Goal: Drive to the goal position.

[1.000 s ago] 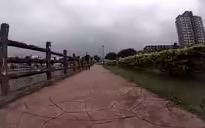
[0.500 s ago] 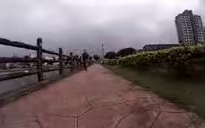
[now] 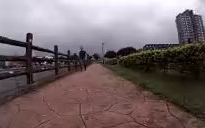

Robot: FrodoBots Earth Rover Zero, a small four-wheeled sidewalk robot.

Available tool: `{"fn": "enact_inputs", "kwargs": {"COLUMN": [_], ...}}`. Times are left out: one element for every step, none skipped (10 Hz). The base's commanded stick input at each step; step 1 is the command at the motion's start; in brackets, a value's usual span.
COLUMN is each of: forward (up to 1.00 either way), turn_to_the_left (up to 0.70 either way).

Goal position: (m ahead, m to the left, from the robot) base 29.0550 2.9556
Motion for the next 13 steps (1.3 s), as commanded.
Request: {"fn": "enact_inputs", "kwargs": {"forward": [1.00,1.00,1.00,1.00,1.00,1.00,1.00,1.00,1.00,1.00,1.00,1.00,1.00], "turn_to_the_left": [0.00,0.00,0.00,0.00,0.00,0.24,0.17,0.00,0.00,0.00,0.00,0.00,0.00]}}
